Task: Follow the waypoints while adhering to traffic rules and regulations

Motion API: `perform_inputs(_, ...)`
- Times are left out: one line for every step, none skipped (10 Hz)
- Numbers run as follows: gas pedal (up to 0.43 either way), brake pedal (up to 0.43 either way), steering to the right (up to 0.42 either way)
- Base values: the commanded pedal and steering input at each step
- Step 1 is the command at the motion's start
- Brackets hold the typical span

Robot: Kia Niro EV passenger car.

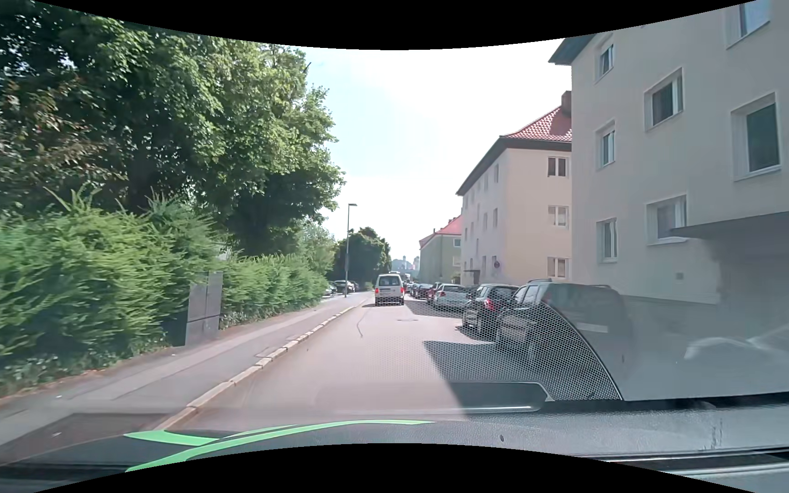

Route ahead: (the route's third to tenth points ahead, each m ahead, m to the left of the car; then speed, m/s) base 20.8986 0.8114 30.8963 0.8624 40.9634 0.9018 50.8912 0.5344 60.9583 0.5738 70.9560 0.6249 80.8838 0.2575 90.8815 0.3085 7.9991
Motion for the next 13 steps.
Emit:
perform_inputs(0.059, 0.0, 0.0)
perform_inputs(0.059, 0.0, 0.0)
perform_inputs(0.047, 0.0, 0.0)
perform_inputs(0.047, 0.0, 0.0)
perform_inputs(0.028, 0.0, 0.001)
perform_inputs(0.02, 0.0, 0.0)
perform_inputs(0.02, 0.0, 0.0)
perform_inputs(0.02, 0.0, 0.0)
perform_inputs(0.02, 0.0, 0.0)
perform_inputs(0.02, 0.0, 0.0)
perform_inputs(0.02, 0.0, 0.0)
perform_inputs(0.02, 0.0, 0.0)
perform_inputs(0.02, 0.0, 0.0)
